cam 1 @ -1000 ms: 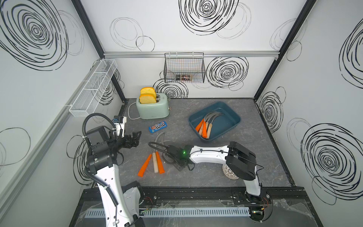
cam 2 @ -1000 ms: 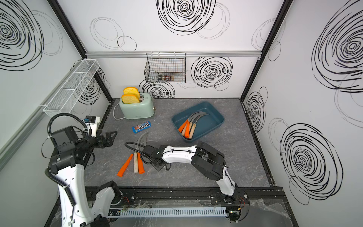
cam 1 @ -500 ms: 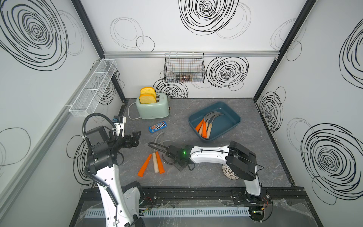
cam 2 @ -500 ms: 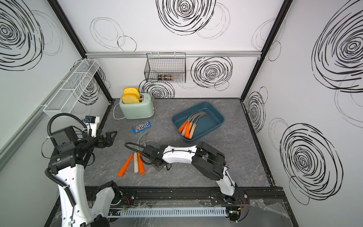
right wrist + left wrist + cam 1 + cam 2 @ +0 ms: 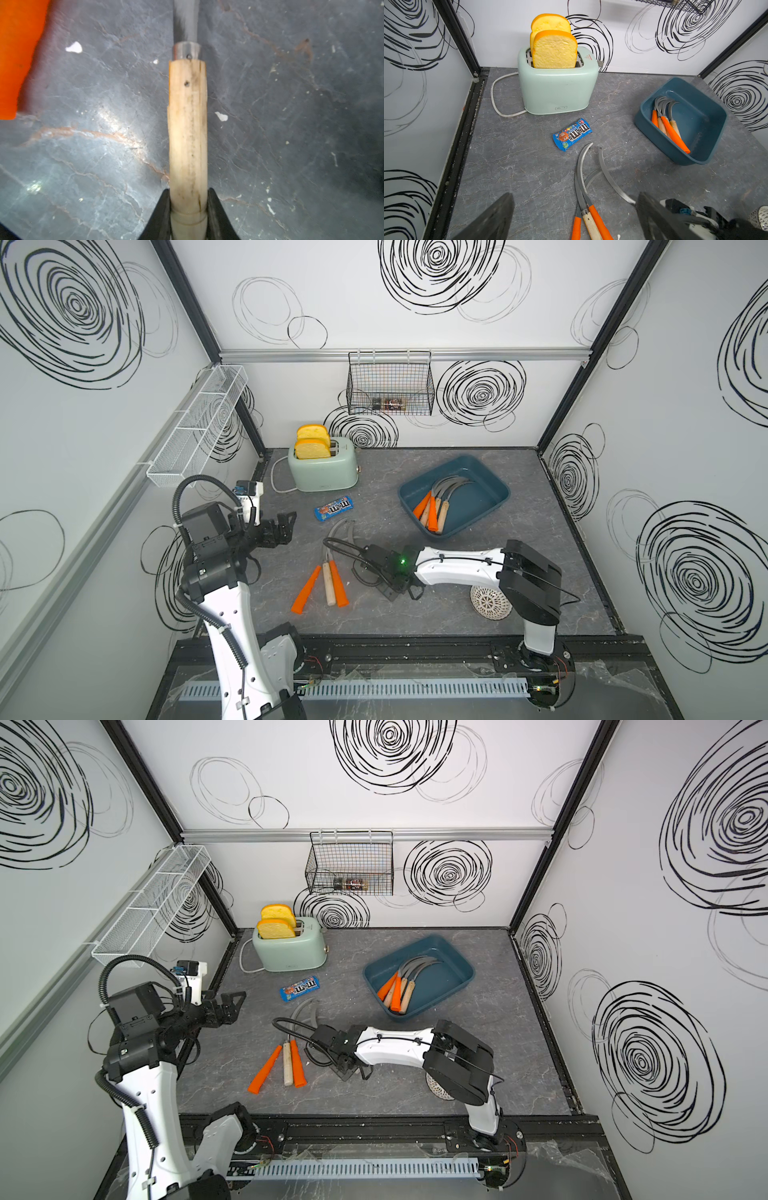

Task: Put small sickles into storage boxes
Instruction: Pick up the sickle at the center of the board, then place the sickle in the storage box.

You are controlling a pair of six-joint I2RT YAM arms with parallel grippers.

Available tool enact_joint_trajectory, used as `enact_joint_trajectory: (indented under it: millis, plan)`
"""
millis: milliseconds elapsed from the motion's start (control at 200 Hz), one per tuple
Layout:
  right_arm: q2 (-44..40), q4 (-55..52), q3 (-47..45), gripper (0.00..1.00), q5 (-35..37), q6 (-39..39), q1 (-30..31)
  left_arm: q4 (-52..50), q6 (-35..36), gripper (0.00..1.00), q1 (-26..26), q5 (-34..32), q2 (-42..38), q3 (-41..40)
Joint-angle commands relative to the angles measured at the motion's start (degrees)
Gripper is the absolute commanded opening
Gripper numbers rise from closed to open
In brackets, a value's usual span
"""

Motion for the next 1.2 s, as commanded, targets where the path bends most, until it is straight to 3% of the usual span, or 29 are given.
enact_joint_trajectory:
  millis: [0,640,1196]
  plan:
    - [-2.98,-0.57,-1.01,0.00,-0.28,0.07,-0.76,2.87,-0.79,0.96,0.37,-0.20,0.03,0.57]
    - [-10.42,-3.36,0.68,0.00,-3.07,0.02,-5.71,5.96,0.40,0.96,-2.16,0.29,0.21,-3.25]
    - [-17.46,-7.69,2.75,0.00,-13.67,2.17,-22.68,4.99,2.79,0.96,-12.20,-1.28,1.05,-2.81]
